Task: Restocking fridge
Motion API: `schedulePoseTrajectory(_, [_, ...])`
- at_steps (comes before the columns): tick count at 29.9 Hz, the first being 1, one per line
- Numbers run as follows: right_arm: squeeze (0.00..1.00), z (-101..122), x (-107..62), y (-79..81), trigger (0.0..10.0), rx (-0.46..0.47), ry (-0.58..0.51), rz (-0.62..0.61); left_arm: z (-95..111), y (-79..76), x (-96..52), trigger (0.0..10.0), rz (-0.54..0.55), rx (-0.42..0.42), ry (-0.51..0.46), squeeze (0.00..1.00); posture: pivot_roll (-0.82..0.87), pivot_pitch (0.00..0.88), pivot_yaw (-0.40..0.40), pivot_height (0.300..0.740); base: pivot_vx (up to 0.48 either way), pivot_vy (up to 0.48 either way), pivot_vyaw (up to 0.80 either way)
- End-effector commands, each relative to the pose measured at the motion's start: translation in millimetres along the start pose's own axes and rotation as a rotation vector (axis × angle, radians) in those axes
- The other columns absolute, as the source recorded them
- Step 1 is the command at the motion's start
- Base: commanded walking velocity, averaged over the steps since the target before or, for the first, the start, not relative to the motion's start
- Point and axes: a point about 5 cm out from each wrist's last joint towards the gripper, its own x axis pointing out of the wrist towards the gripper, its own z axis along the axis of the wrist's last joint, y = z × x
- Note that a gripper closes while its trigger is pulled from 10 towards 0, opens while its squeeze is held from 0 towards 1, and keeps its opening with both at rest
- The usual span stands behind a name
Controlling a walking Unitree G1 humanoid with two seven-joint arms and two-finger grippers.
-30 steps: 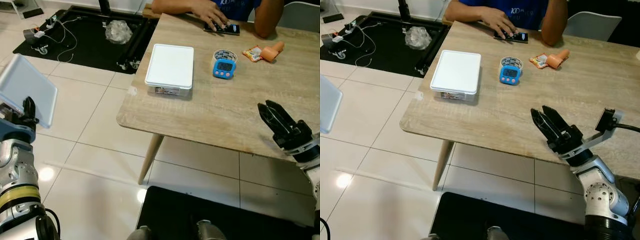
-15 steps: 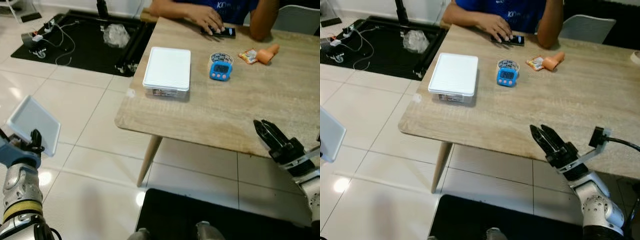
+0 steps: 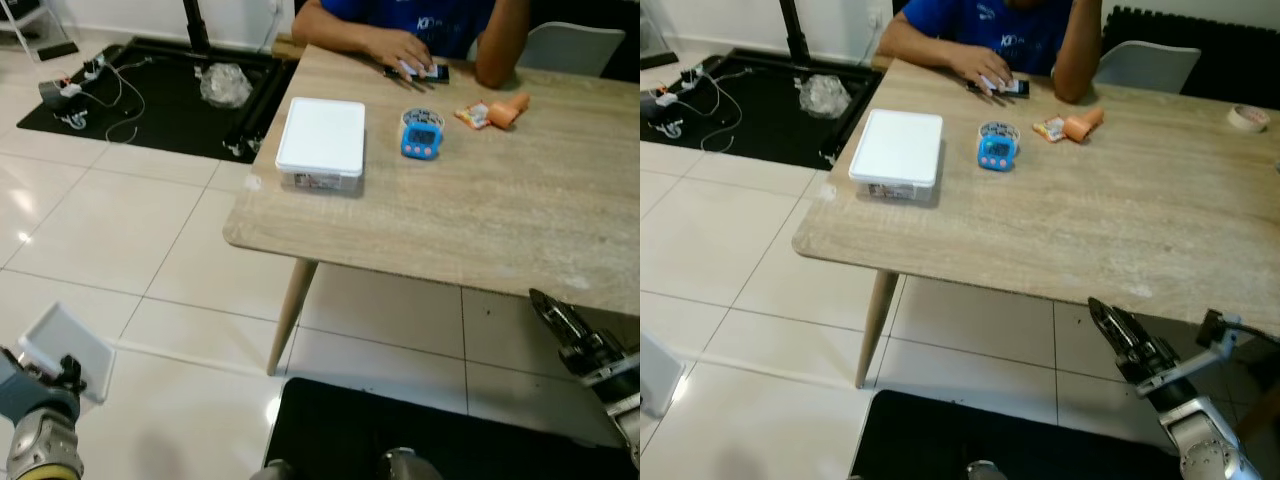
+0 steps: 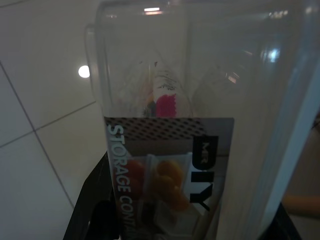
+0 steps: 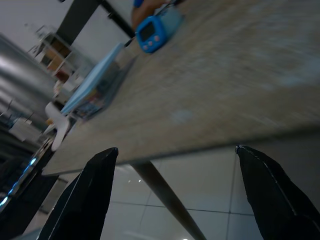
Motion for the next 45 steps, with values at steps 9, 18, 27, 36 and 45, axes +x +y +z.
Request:
schedulePoseTrajectory(9, [0.0,-16.5,-47.5,-40.3,10.0,0.044,-0.005,-0.319,-31.7,14.0,-13.1,10.0,0.055,0.014,0.084,0.0,-0.08,0.182,-0.018,0.74,-0.315,0.0,0.0])
schedulePoseTrajectory(18, [0.0,-47.8,-83.0,-62.1,10.0,0.073,0.085,-0.644,-43.4,15.8,-17.6,10.0,0.063,0.016,0.121,0.0,-0.07,0.178,-0.026,0.74,-0.316,0.0,0.0])
schedulePoseTrajectory(27, [0.0,-90.8,-109.7,-66.4,10.0,0.08,0.245,-0.899,-74.7,14.3,-30.6,10.0,0.024,0.014,0.226,0.0,-0.07,0.161,-0.027,0.74,-0.101,0.0,0.0])
schedulePoseTrajectory(36, [0.0,-115.2,-113.0,-59.4,10.0,0.082,0.335,-0.904,-111.3,20.7,-53.7,10.0,-0.009,0.074,0.362,0.0,-0.08,0.162,-0.033,0.74,0.0,-0.047,0.0])
schedulePoseTrajectory(45, [0.0,-122.0,-106.5,-56.6,10.0,0.066,0.368,-0.895,-145.9,24.5,-78.5,10.0,0.007,0.146,0.504,0.0,-0.08,0.164,-0.035,0.74,0.0,-0.366,0.0])
